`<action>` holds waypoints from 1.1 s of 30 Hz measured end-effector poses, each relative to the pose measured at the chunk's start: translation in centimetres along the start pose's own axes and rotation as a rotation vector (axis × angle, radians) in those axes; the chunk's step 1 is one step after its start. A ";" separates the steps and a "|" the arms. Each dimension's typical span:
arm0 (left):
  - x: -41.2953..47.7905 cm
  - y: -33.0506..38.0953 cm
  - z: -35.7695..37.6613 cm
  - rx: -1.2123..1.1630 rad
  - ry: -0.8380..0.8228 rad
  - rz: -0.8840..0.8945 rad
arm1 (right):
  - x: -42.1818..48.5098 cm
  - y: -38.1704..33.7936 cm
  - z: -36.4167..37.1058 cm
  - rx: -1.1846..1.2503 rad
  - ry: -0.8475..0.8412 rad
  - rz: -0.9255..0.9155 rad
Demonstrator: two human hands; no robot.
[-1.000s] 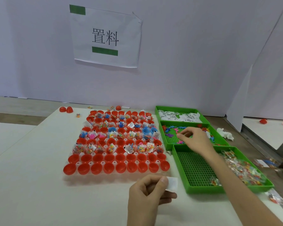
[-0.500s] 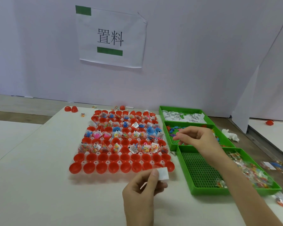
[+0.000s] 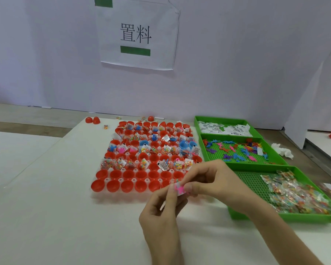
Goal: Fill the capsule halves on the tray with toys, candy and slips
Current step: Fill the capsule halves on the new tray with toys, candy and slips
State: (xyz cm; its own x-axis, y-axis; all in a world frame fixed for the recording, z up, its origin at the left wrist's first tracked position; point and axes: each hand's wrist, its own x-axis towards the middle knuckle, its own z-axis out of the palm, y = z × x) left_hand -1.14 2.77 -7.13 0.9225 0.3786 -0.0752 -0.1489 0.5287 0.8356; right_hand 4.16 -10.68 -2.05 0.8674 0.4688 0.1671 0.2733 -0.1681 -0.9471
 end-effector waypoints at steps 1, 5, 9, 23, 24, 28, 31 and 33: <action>0.0 0.0 0.0 -0.005 0.007 -0.017 | 0.0 0.0 0.2 -0.008 0.005 -0.001; 0.1 0.0 -0.1 -0.048 0.017 -0.088 | 0.1 0.1 0.6 -0.006 0.024 0.018; 0.0 0.2 0.1 -0.077 0.006 -0.120 | 0.1 0.0 0.5 0.018 0.036 0.030; 0.1 0.0 0.0 -0.123 0.019 -0.147 | 0.2 0.3 1.1 -0.033 0.039 0.060; 0.1 0.0 0.0 -0.126 0.020 -0.148 | 0.2 0.3 1.1 -0.062 0.038 0.053; 0.1 0.0 0.1 -0.132 0.010 -0.140 | 0.2 0.3 1.3 -0.050 0.038 0.032; 0.1 0.0 0.1 -0.101 -0.029 -0.103 | 0.2 0.3 1.1 0.008 0.083 0.012; 0.0 0.0 0.1 -0.045 -0.066 -0.067 | 0.1 0.4 0.9 0.012 0.093 0.007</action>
State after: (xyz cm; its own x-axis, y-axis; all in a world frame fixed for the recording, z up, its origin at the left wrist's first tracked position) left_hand -1.11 2.67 -7.12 0.9523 0.2908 -0.0928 -0.1004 0.5856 0.8044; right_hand 4.00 -9.91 -2.62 0.9043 0.3849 0.1850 0.2629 -0.1604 -0.9514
